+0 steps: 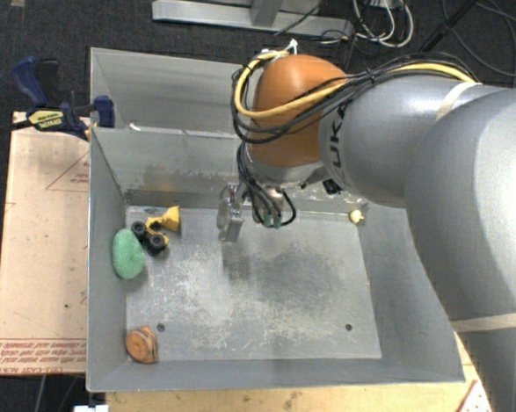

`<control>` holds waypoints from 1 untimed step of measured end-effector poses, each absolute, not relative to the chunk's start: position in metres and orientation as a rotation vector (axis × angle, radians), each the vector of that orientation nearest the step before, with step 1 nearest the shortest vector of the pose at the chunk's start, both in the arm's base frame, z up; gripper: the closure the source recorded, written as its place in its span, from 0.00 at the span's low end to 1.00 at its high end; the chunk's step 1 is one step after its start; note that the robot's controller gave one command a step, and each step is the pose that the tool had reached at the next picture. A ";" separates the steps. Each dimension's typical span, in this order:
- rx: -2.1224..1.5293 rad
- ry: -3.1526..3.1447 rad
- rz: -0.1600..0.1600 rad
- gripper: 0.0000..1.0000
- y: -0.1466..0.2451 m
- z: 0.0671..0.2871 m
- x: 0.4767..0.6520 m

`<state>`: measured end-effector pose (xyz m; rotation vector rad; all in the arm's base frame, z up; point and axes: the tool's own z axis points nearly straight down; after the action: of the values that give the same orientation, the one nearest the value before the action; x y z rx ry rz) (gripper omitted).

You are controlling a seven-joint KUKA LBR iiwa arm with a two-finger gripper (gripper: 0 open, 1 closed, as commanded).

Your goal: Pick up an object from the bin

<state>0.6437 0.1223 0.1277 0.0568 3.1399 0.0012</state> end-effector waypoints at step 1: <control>0.050 3.137 0.003 0.00 0.124 0.183 0.641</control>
Offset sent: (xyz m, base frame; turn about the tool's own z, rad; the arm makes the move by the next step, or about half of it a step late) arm 0.0000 0.0000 0.0000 0.0000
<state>0.6414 0.1235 0.1828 0.0504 3.1375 0.0027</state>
